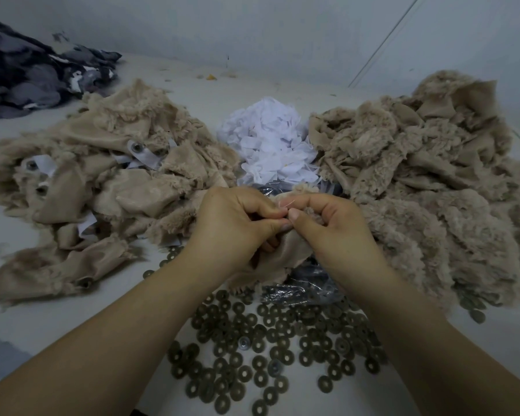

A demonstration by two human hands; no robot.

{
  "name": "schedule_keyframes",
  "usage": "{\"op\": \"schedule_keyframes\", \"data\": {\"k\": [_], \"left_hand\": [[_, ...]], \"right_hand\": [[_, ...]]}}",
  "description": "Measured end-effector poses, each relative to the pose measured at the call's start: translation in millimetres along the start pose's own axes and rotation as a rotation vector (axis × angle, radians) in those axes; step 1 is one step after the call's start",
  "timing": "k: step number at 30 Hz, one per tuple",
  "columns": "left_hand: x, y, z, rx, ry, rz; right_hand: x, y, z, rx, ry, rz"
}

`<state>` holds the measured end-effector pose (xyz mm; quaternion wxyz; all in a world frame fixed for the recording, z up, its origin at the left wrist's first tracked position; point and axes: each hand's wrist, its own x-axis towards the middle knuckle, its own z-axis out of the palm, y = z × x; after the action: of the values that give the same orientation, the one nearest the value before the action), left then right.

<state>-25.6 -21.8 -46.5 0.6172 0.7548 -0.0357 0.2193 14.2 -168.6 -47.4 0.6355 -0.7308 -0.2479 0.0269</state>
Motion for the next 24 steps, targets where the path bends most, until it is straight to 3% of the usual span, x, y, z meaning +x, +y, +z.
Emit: {"op": "schedule_keyframes", "data": {"k": [24], "left_hand": [[-1.9, 0.8, -9.7, 0.04, -0.091, -0.044]], "right_hand": [[-4.1, -2.6, 2.3, 0.077, -0.053, 0.104]]}}
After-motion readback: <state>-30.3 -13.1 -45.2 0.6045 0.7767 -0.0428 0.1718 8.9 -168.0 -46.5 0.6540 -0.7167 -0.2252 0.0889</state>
